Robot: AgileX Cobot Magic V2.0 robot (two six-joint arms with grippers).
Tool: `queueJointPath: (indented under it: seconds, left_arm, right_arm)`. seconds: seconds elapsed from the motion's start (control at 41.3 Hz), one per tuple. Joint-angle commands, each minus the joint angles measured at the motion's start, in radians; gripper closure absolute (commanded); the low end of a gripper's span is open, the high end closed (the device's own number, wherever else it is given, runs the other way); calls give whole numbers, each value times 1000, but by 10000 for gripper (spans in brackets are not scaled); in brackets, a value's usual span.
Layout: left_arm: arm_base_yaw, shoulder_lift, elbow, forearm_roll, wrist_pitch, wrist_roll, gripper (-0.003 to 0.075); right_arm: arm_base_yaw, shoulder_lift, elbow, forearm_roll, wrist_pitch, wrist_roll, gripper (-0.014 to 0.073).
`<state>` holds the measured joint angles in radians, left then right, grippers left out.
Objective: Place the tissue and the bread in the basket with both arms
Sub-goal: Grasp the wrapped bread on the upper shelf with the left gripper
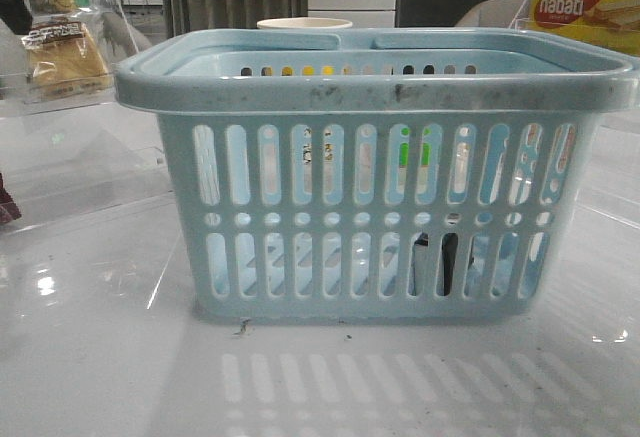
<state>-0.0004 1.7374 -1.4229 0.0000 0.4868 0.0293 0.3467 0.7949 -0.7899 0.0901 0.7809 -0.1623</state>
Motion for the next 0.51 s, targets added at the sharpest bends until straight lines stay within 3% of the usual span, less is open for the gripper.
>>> queueJointPath:
  seconds: [0.0,0.315,0.485]
  left_arm:
    - [2,39,-104,-13,-66,-1,118]
    - [0,194,-228,-37,-149,-1,125]
    - [0,214,-230,-37,-190,-1,253]
  right_arm:
    - [-1,-8,-27,3,-59,-1,179]
    - [-1,-8,-27,3,-59,-1,179]
    - [-1,-8,-27,3,-59,-1,179]
